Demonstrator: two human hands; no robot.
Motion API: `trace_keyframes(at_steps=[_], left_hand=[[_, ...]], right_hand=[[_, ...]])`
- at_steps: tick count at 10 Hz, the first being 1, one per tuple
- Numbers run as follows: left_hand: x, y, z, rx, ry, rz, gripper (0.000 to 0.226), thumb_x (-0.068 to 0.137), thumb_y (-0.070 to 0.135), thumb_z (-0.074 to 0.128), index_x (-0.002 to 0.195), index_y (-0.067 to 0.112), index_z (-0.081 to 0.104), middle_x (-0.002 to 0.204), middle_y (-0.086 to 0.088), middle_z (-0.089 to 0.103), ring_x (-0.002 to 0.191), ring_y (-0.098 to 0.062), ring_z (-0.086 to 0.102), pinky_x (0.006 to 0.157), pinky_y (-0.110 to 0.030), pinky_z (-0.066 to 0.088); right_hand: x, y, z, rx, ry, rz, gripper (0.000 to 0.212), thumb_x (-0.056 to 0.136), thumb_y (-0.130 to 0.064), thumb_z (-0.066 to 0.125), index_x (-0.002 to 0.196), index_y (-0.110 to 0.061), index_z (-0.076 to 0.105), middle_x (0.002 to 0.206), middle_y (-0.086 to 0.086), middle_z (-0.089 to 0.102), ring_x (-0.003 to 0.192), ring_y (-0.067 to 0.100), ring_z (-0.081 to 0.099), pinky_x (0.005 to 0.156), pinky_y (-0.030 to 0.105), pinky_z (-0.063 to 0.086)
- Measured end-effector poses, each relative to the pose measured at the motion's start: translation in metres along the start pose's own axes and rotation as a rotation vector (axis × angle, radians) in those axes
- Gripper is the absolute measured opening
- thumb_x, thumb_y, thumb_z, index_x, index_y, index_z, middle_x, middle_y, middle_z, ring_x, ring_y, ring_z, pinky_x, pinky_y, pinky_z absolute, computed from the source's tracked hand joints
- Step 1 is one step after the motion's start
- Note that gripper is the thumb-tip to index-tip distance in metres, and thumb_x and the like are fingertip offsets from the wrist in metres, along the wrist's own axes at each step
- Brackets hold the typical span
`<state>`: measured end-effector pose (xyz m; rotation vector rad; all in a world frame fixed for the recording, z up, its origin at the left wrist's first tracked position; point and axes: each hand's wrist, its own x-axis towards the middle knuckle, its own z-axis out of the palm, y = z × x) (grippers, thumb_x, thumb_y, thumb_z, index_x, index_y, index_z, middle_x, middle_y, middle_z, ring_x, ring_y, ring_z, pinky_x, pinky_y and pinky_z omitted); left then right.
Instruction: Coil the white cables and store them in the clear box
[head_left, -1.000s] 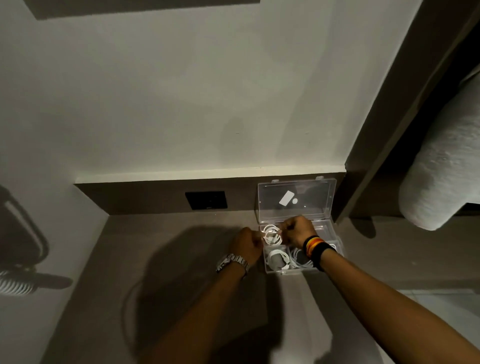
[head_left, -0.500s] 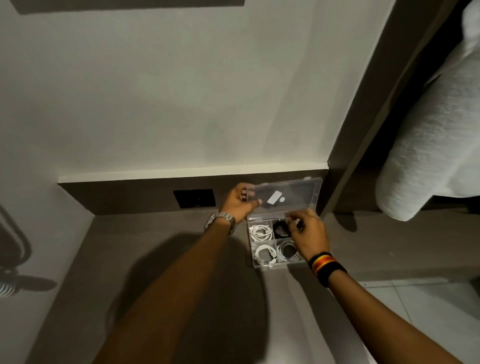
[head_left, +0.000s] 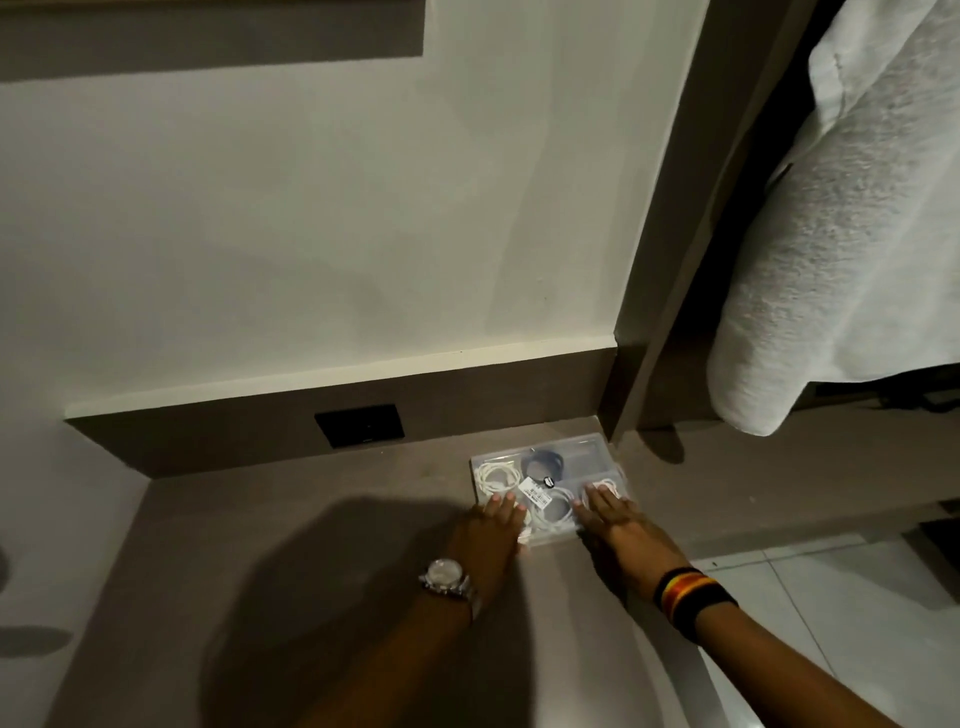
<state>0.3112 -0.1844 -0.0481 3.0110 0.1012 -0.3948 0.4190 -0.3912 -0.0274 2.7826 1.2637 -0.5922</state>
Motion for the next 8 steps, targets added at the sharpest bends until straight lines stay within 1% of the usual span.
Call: trace_keyframes(at_steps=[1,2,3,4,5,6,7,8], left_hand=[[0.011,-0.001,-0.017,-0.003,0.03,0.01,0.067,0.087,0.028,0.072,0.147,0.009,0.05,0.155,-0.017,0.046,0.142,-0.029,0.047,0.109,-0.034,0.044],[0.031,-0.006,-0.033,0.015,-0.058,-0.036,0.061,0.105,0.017,0.042,0.159,0.008,0.018,0.168,-0.017,0.014,0.152,-0.035,0.026,0.118,-0.043,0.03],[0.047,-0.012,-0.042,0.087,-0.068,-0.009,0.062,0.103,0.016,0.043,0.159,0.007,0.017,0.167,-0.019,0.015,0.15,-0.037,0.027,0.115,-0.048,0.034],[0.053,-0.015,-0.033,0.194,-0.14,-0.001,0.061,0.103,0.014,0.041,0.158,0.001,0.017,0.166,-0.024,0.016,0.152,-0.041,0.023,0.115,-0.051,0.033],[0.058,-0.015,-0.014,0.217,-0.173,-0.013,0.05,0.084,0.012,0.047,0.13,0.001,0.065,0.131,-0.024,0.066,0.122,-0.038,0.065,0.085,-0.044,0.059],[0.058,-0.019,0.006,0.162,-0.08,-0.009,0.048,0.074,0.023,0.05,0.109,0.007,0.079,0.11,-0.016,0.078,0.099,-0.031,0.077,0.068,-0.039,0.063],[0.039,-0.021,-0.013,0.037,0.02,0.039,0.058,0.092,0.024,0.05,0.147,0.004,0.046,0.152,-0.021,0.048,0.138,-0.037,0.051,0.112,-0.046,0.043],[0.009,-0.028,-0.026,-0.19,0.157,-0.169,0.062,0.099,0.037,0.043,0.156,0.015,0.033,0.162,-0.008,0.037,0.147,-0.025,0.038,0.122,-0.037,0.029]], right_hand=[[0.015,0.008,-0.017,-0.072,-0.015,-0.014,0.068,0.102,-0.024,0.046,0.163,-0.027,0.016,0.173,0.007,0.009,0.158,0.029,0.016,0.126,0.039,0.02],[0.042,0.018,-0.029,-0.126,0.065,-0.044,0.057,0.099,-0.028,0.043,0.155,-0.018,0.041,0.164,0.018,0.036,0.144,0.038,0.047,0.112,0.047,0.046],[0.065,0.024,-0.022,-0.255,0.022,-0.028,0.054,0.08,-0.034,0.077,0.127,-0.008,0.07,0.125,0.025,0.072,0.1,0.04,0.076,0.071,0.045,0.064],[0.07,0.027,-0.007,-0.372,0.113,-0.12,0.049,0.087,-0.035,0.059,0.12,-0.002,0.074,0.115,0.026,0.075,0.095,0.041,0.077,0.075,0.046,0.064],[0.071,0.033,0.005,-0.424,0.243,-0.196,0.049,0.093,-0.032,0.049,0.121,0.0,0.073,0.119,0.025,0.075,0.1,0.042,0.075,0.083,0.049,0.062],[0.067,0.027,0.005,-0.322,0.253,-0.094,0.05,0.092,-0.032,0.05,0.128,-0.002,0.07,0.127,0.024,0.072,0.108,0.042,0.073,0.09,0.05,0.059],[0.059,-0.003,0.006,-0.092,0.289,0.106,0.062,0.093,-0.028,0.059,0.151,-0.008,0.046,0.156,0.02,0.048,0.142,0.037,0.049,0.118,0.05,0.035],[0.029,-0.059,0.027,0.237,0.382,0.289,0.057,0.094,-0.027,0.061,0.149,-0.013,0.049,0.159,0.016,0.044,0.151,0.032,0.037,0.125,0.049,0.019]])
